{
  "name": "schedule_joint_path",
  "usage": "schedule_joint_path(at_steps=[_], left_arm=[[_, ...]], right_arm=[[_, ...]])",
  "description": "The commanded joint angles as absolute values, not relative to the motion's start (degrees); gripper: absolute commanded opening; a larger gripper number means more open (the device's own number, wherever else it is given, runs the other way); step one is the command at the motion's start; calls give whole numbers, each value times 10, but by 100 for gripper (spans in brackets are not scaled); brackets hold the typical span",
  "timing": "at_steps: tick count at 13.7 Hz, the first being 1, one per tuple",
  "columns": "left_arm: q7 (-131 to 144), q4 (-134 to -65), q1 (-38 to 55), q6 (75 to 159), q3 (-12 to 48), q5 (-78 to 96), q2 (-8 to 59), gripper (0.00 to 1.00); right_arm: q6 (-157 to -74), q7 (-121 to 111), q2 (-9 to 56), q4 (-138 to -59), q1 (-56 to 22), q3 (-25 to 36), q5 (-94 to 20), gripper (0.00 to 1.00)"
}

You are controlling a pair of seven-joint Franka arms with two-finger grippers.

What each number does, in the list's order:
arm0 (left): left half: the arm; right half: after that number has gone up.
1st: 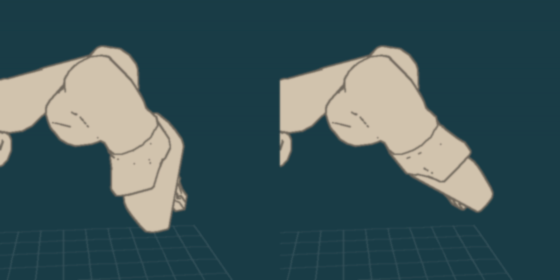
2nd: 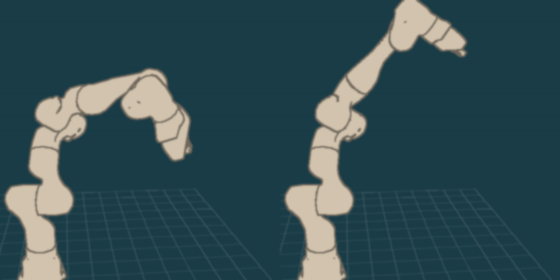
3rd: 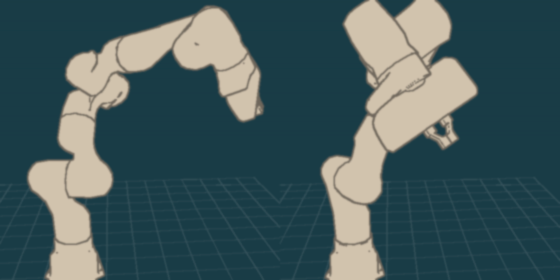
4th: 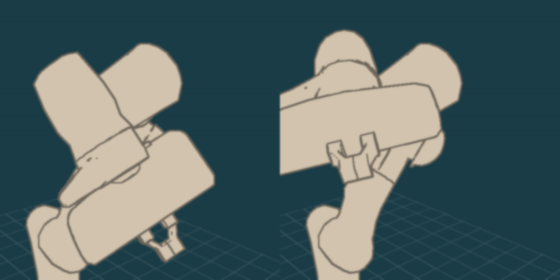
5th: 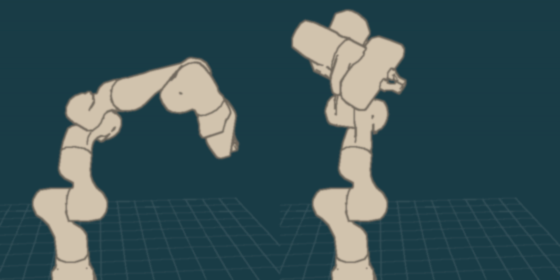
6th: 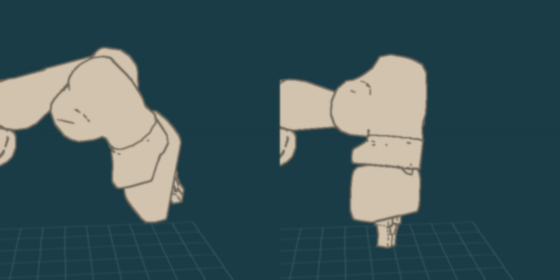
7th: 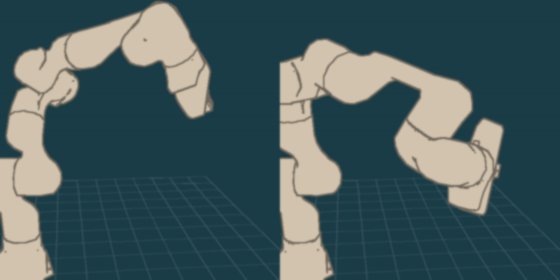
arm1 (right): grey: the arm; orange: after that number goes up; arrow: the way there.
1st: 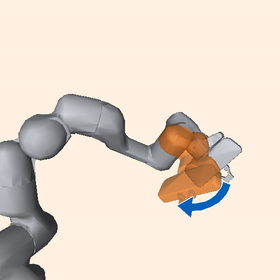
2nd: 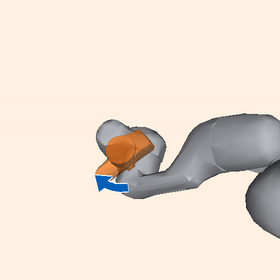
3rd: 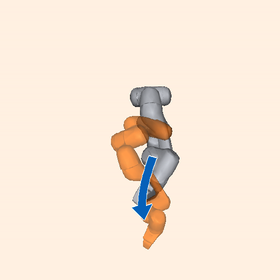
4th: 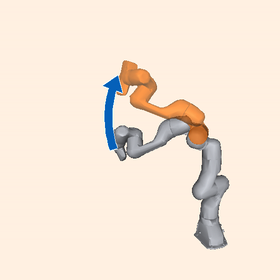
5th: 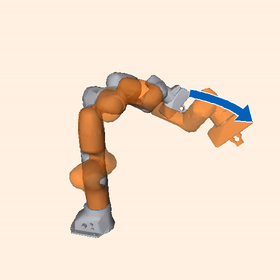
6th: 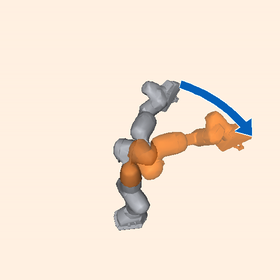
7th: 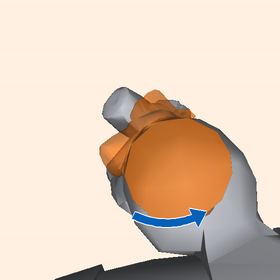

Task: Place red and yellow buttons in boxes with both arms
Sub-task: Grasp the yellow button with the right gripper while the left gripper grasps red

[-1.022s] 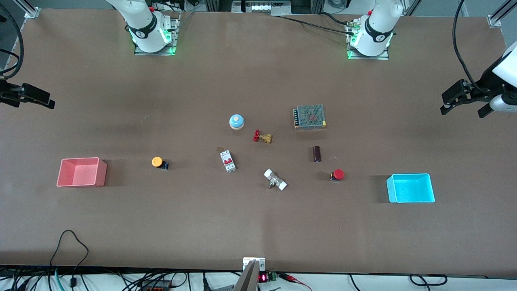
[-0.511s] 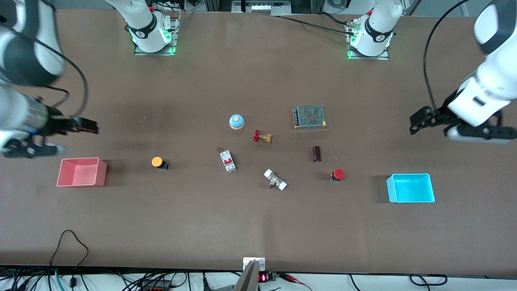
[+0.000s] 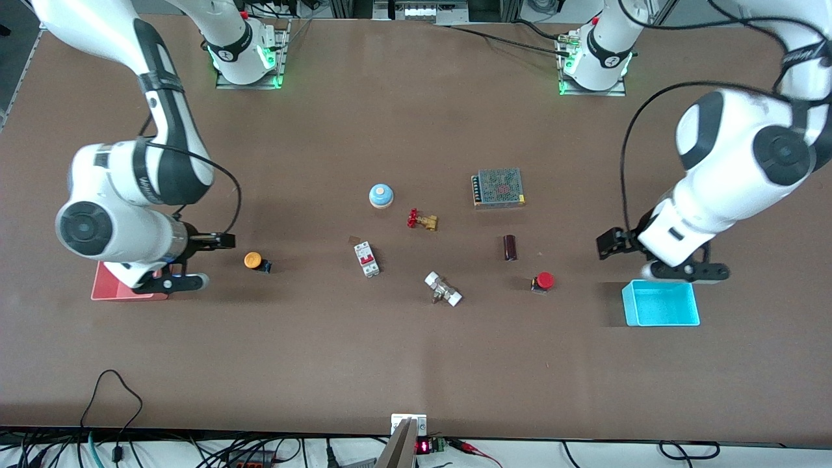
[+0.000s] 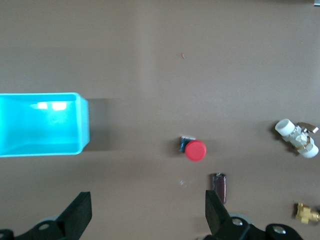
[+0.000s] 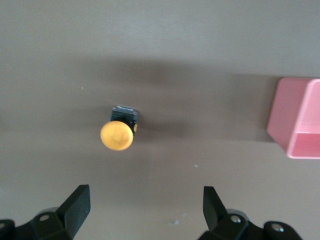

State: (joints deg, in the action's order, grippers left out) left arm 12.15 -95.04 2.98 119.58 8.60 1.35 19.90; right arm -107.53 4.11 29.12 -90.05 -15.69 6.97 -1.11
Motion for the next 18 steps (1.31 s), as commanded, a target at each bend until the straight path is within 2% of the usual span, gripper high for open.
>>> schedule_joint_path(at_steps=[1,4,7,14,18], left_arm=[[175,-938,58,1257,86,16,257,100],[220,-944,82,1332,85,14,305,100],[232,-947,99,1370,80,14,347,100],[273,-961,100,1371,78,-44,374,99],[277,-971,104,1370,78,-52,374,88]], right_arm=[[-1141,58,286,-955,-170,72,-15,100],[-1156,62,306,-963,-174,72,-28,100],[-1177,62,326,-964,-174,72,-51,100],[-1208,61,354,-962,-171,72,-52,100],[-1222,61,369,-962,-174,72,-52,100]])
